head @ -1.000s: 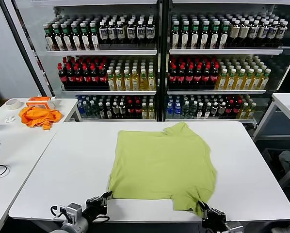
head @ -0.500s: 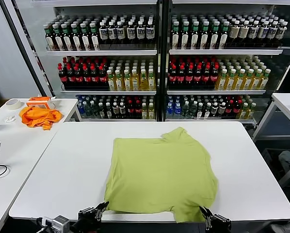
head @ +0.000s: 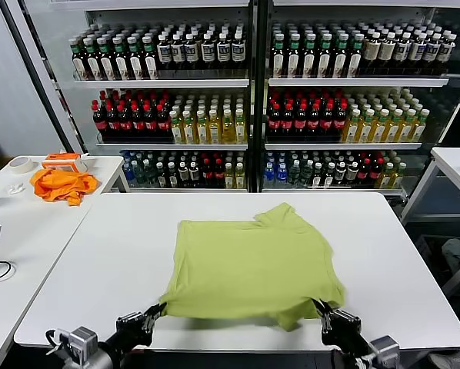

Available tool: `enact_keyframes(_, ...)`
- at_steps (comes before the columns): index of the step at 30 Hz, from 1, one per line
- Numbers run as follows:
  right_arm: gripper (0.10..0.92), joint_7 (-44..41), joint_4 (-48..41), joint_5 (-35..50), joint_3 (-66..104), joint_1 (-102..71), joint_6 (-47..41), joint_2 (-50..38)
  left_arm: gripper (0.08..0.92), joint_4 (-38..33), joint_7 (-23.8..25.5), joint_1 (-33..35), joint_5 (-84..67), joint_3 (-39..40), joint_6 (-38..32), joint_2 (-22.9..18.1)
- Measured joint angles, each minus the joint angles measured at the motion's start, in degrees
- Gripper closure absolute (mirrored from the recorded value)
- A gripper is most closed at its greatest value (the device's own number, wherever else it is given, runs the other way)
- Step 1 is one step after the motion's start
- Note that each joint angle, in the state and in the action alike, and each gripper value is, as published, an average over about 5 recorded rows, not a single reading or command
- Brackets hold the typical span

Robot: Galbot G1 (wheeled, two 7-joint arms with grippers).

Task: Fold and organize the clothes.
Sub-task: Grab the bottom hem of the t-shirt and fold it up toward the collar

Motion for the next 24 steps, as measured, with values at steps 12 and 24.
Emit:
enact_keyframes(12,0.917,0.16,-6.91,-1.53,-4.61,8.96,-1.27,2.15,0.917,8.69,2.34,-10.03,-1.13,4.72,-1.02,-1.55)
enact_keyframes(24,0.917,0.43,-9.67,-2.45,-5.28,10.70,-1.69,3.84,0.917,15.16,4.01,-18.15,-1.34,9.32,-2.05,-1.70)
